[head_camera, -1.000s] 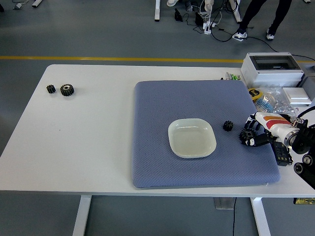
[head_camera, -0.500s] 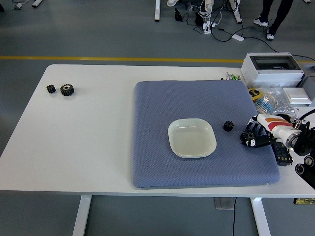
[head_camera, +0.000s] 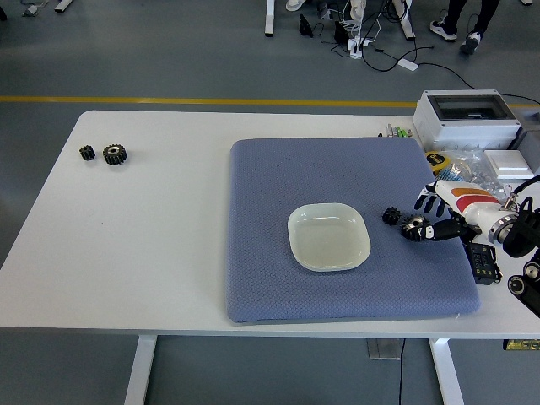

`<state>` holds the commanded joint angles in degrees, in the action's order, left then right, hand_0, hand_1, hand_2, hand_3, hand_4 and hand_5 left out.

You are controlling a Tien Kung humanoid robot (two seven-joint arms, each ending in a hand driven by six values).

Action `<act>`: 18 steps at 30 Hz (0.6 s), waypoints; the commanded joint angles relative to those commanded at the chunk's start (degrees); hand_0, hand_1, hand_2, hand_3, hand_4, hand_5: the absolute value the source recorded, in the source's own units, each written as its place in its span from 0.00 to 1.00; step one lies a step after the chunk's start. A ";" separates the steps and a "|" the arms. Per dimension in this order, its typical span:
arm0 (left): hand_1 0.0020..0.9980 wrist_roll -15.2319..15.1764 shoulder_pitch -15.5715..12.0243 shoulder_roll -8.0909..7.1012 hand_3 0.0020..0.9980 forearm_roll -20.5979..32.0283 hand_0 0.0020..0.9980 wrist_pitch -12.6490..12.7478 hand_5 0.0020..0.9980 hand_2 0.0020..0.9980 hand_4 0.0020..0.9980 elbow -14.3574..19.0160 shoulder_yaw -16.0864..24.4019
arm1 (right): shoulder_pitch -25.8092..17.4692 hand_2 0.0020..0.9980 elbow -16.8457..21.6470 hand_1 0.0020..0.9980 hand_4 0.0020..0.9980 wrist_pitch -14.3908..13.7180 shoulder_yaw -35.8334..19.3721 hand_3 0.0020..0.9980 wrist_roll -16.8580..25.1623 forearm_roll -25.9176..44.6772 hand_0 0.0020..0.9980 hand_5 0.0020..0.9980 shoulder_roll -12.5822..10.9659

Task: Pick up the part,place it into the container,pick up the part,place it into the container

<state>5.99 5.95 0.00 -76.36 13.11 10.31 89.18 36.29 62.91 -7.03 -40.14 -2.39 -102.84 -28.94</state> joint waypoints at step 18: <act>0.69 0.00 0.05 0.00 0.56 0.06 0.71 -0.04 0.58 0.66 0.64 0.00 -0.06 | 0.11 0.78 3.26 0.69 1.00 5.18 -0.95 0.81 -1.14 -6.03 0.65 0.45 -1.72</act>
<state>6.00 5.99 0.00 -76.30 13.07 10.31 89.12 36.40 66.17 -1.85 -41.09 -3.53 -108.87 -30.66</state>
